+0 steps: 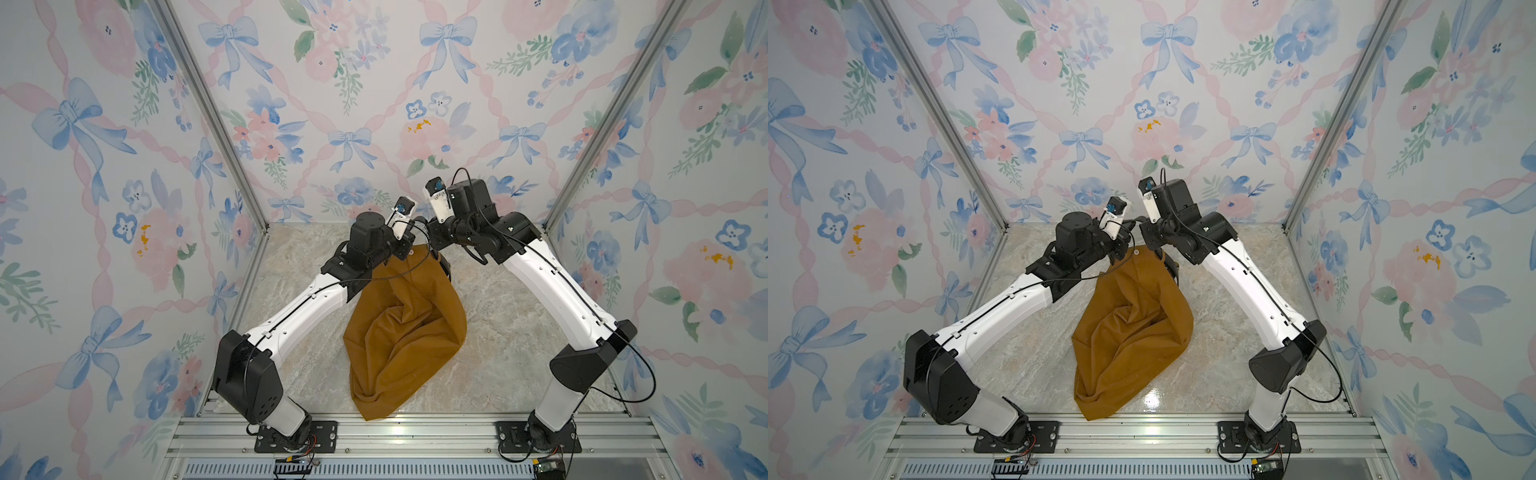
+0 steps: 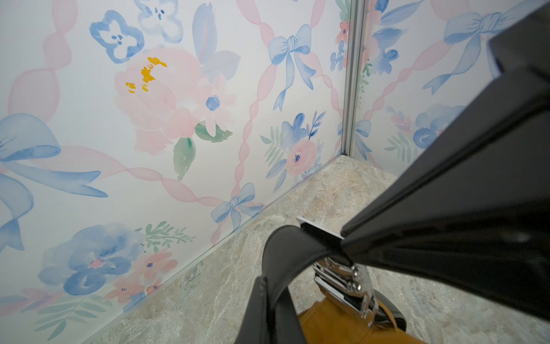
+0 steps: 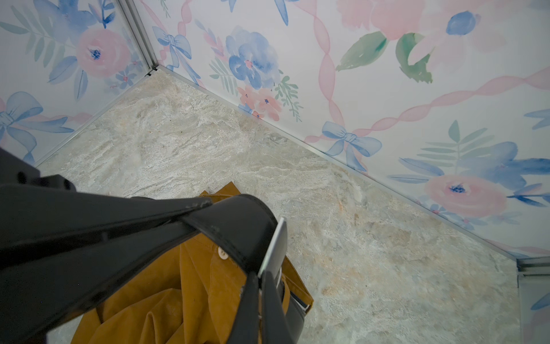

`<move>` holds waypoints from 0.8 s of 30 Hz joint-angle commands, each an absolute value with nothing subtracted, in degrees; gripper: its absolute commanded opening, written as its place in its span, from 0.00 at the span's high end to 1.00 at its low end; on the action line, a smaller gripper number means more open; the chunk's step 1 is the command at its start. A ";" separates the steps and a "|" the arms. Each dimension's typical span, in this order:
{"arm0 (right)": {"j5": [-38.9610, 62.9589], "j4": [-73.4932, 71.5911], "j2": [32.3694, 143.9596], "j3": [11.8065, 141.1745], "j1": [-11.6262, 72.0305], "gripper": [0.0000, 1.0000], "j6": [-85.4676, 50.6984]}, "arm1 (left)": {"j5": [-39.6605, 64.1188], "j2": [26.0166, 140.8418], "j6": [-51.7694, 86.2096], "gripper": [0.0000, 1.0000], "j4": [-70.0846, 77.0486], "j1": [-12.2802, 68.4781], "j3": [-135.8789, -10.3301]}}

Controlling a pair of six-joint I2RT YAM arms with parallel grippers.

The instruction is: Remove the belt from the trousers

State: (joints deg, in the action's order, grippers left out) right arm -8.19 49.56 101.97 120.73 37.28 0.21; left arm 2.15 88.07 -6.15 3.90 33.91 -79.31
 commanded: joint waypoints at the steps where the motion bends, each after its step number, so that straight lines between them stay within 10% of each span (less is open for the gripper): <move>1: -8.17 50.92 103.81 121.20 37.51 0.83 -0.33 | 3.92 88.07 -3.88 1.00 5.69 34.29 -82.03; 4: -7.95 50.63 103.97 120.94 37.76 0.65 -0.03 | 3.96 88.28 -3.76 1.00 5.43 34.32 -82.26; 17: -8.74 52.92 105.73 122.27 37.88 0.82 0.38 | 3.78 88.46 -3.42 1.00 4.83 34.41 -82.35; 24: -8.74 54.32 106.34 122.45 37.92 0.67 0.65 | 3.71 88.70 -3.26 1.00 4.50 34.37 -82.53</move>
